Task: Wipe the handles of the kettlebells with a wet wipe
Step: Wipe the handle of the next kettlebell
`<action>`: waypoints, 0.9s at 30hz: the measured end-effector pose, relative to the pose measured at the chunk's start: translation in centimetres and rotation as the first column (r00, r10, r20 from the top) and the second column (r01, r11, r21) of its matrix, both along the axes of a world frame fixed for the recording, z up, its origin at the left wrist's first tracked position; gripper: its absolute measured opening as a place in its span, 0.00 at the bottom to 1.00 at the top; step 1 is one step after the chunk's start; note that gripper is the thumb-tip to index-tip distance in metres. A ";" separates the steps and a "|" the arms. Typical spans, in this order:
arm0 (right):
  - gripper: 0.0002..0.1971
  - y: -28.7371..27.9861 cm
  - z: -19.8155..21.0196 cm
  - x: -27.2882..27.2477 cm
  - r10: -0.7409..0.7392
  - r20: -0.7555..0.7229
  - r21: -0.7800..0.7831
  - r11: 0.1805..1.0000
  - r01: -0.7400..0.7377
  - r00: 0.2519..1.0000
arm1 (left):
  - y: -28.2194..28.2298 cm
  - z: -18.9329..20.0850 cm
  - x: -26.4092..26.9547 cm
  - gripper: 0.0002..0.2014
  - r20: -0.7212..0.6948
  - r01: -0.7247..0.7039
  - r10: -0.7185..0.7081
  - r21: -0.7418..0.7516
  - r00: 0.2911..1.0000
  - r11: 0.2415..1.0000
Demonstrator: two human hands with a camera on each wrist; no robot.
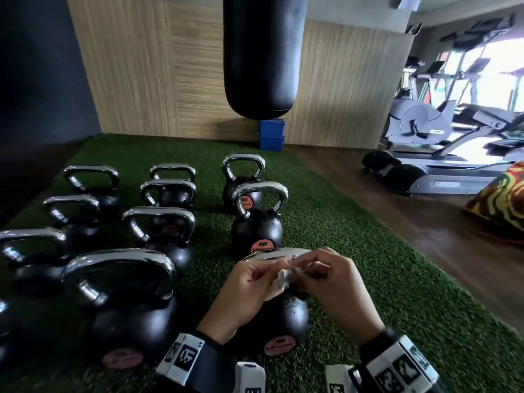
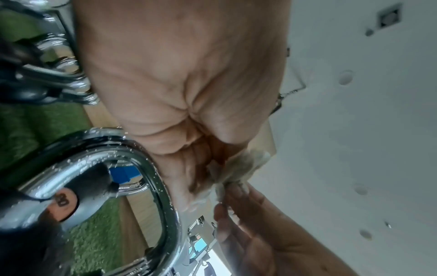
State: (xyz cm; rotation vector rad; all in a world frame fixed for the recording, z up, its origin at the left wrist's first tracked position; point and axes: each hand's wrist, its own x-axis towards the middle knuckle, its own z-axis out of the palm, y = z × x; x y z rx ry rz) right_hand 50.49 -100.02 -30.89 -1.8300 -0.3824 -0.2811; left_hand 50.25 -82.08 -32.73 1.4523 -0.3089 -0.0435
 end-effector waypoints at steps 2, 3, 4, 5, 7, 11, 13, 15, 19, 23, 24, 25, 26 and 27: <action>0.10 0.5 0.0 0.2 -0.146 0.126 -0.046 0.987 0.153 0.981 | -0.3 -0.3 0.2 0.16 0.042 -0.040 0.042 -0.051 0.998 0.998; 0.10 0.7 0.0 0.3 -0.196 0.177 -0.064 0.976 0.209 0.965 | -0.4 -0.4 0.3 0.15 0.084 -0.077 0.079 -0.024 0.993 0.997; 0.11 0.9 -0.1 0.4 -0.210 0.205 -0.080 0.970 0.230 0.956 | -0.4 -0.5 0.4 0.15 0.130 -0.125 0.122 0.015 0.984 0.992; 0.11 0.9 -0.3 0.6 -0.203 0.211 -0.100 0.969 0.228 0.956 | -0.3 -0.5 0.5 0.15 0.179 -0.177 0.166 0.050 0.970 0.983; 0.15 0.1 -1.2 1.2 -0.231 0.194 -0.122 0.959 0.257 0.953 | 0.2 -0.6 0.7 0.14 0.325 -0.329 0.269 0.145 0.906 0.933; 0.26 -2.7 -5.6 3.6 -0.428 -0.107 -0.084 0.903 0.421 0.897 | 0.7 -0.8 1.6 0.14 0.655 -0.628 0.328 0.292 0.681 0.721; 0.30 -2.5 -8.3 4.7 -0.212 -0.378 0.107 0.957 0.270 0.901 | 0.3 -0.6 2.3 0.14 0.705 -0.628 0.224 0.385 0.673 0.677; 0.22 -1.7 -10.8 5.7 -0.111 -0.434 0.207 0.953 0.219 0.894 | -0.3 -0.6 2.9 0.14 0.705 -0.621 0.153 0.475 0.693 0.623; 0.08 -0.5 -13.7 6.6 -0.250 -0.332 0.119 0.946 0.303 0.910 | 0.6 -1.2 3.3 0.11 0.714 -0.660 0.195 0.459 0.672 0.594; 0.07 -0.5 -14.3 6.6 -0.235 -0.313 0.151 0.944 0.292 0.920 | 2.5 -2.6 2.6 0.10 0.635 -0.667 0.349 0.368 0.689 0.648; 0.08 -0.5 -14.3 6.6 -0.247 -0.311 0.141 0.943 0.301 0.918 | 2.4 -2.9 2.3 0.11 0.657 -0.687 0.350 0.363 0.668 0.629; 0.08 -0.5 -14.4 6.5 -0.258 -0.310 0.125 0.943 0.308 0.915 | 2.1 -3.5 2.2 0.13 0.682 -0.707 0.351 0.349 0.641 0.615; 0.08 -0.6 -14.4 6.5 -0.266 -0.309 0.111 0.943 0.313 0.913 | 2.0 -4.1 2.2 0.14 0.678 -0.712 0.372 0.325 0.635 0.623; 0.08 -0.6 -14.4 6.5 -0.266 -0.310 0.102 0.945 0.310 0.913 | 2.0 -4.7 2.2 0.13 0.641 -0.709 0.420 0.289 0.642 0.643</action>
